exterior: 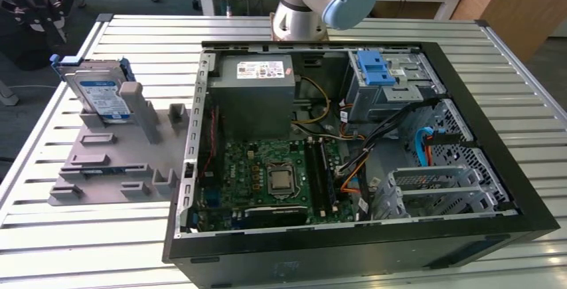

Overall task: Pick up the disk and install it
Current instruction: 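Pick up the disk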

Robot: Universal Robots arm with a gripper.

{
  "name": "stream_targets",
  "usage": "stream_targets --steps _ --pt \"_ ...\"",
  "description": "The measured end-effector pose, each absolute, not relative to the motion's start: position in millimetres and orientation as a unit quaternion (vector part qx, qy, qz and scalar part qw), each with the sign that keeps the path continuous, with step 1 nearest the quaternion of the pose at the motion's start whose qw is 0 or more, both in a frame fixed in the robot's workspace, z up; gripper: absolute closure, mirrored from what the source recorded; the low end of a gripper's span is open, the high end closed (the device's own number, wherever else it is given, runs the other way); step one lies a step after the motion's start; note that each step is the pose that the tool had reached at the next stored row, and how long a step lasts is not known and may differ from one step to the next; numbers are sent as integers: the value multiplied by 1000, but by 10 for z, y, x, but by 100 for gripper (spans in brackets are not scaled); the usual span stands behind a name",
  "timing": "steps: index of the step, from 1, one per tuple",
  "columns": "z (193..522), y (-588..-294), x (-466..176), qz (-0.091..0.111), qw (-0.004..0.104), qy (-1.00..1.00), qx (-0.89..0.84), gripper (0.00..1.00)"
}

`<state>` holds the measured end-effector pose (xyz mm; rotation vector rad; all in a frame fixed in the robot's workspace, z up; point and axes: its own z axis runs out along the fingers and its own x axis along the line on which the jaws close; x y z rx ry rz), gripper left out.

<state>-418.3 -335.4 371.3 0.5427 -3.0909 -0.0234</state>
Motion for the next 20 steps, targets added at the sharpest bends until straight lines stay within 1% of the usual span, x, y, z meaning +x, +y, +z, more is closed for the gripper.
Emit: stream_targets --steps 13,20 --pt "3713 -3354 -4183 -7 2 -981 195 89" --pt "3712 -3354 -4183 -7 2 -972 236 89"
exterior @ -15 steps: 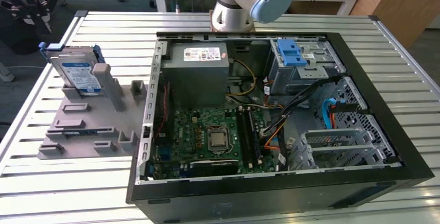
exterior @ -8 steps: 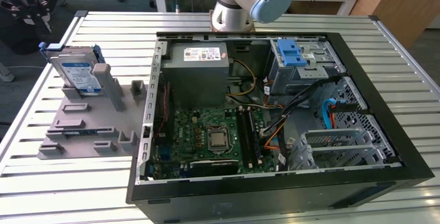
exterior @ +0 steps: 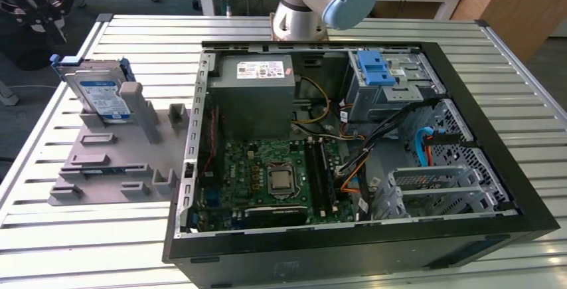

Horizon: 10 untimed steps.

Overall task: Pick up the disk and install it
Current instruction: 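Pick up the disk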

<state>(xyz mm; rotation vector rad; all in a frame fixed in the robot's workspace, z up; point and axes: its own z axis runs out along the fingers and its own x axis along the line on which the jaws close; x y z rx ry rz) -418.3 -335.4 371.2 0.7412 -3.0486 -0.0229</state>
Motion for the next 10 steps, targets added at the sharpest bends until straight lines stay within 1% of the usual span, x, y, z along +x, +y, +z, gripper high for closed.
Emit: stream_targets --steps 10 --pt "3710 -3354 -4183 -7 3 -954 301 89"
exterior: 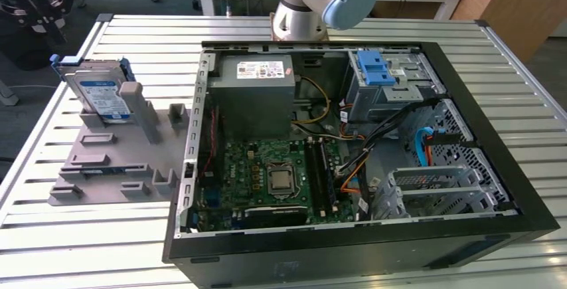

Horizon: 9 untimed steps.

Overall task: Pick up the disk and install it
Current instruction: 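Pick up the disk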

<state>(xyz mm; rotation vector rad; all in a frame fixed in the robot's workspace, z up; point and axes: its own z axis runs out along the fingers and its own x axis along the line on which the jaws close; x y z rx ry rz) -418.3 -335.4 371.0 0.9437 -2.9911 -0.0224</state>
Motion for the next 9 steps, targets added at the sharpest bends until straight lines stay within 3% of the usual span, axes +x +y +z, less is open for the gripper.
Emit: stream_targets --steps 9 --pt "3710 -3354 -4183 -7 3 -942 336 89"
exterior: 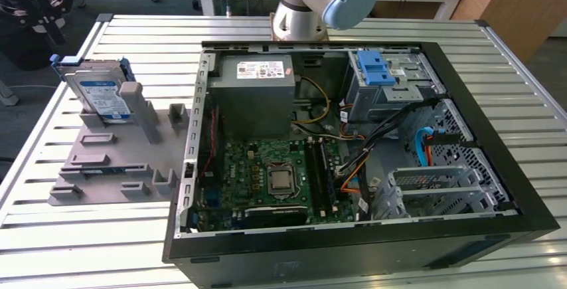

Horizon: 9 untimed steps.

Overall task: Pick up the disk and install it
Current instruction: 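Pick up the disk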

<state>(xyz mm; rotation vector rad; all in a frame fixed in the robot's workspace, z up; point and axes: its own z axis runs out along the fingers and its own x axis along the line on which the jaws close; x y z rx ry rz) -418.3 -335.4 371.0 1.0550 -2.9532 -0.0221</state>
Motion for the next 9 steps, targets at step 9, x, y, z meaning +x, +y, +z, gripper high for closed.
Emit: stream_targets --steps 9 --pt "3710 -3354 -4183 -7 3 -940 341 89"
